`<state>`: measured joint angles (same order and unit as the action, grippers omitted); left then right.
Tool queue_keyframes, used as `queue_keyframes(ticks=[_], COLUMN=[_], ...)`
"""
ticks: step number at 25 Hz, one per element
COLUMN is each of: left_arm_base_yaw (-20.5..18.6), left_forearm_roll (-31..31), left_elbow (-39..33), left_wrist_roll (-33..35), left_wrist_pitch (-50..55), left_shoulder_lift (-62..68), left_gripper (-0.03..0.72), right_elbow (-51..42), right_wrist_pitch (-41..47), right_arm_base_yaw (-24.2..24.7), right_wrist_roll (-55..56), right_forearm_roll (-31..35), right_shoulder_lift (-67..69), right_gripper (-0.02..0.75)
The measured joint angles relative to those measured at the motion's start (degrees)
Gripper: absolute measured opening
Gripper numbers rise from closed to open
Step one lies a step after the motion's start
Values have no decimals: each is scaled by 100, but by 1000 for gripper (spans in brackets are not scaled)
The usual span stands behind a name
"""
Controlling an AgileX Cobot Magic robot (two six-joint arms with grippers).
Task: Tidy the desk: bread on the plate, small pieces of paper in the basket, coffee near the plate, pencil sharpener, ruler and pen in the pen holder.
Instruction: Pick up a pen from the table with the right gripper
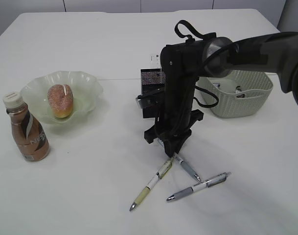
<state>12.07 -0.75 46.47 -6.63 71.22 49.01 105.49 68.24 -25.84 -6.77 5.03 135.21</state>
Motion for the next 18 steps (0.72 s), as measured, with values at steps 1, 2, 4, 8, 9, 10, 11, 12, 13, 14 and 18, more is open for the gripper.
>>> queue_keyframes(ticks=[1,2,4,8,9,10,11,12,13,14,18], left_arm_base_yaw=[0,0,0,0,0,0,0,0,0,0,0], left_forearm_roll=[0,0,0,0,0,0,0,0,0,0,0], left_elbow=[0,0,0,0,0,0,0,0,0,0,0], left_wrist_roll=[0,0,0,0,0,0,0,0,0,0,0], left_wrist_pitch=[0,0,0,0,0,0,0,0,0,0,0], left_shoulder_lift=[0,0,0,0,0,0,0,0,0,0,0], left_gripper=[354,354,354,354,354,354,354,354,354,354,354], right_elbow=[0,0,11,11,11,11,11,11,11,11,46], right_wrist_pitch=[12,21,46,59,59,59,69,67,67,81,104], right_arm_base_yaw=[0,0,0,0,0,0,0,0,0,0,0], right_wrist_roll=[0,12,52,149,162,176,202,228,255,291,368], right_forearm_roll=[0,0,0,0,0,-10,-10,-10,-10,-10,-10], right_shoulder_lift=[10,9,9,9,9,9,-2,-28,-50,-95,-286], right_gripper=[108,108,108,108,108,108,108,108,108,108,108])
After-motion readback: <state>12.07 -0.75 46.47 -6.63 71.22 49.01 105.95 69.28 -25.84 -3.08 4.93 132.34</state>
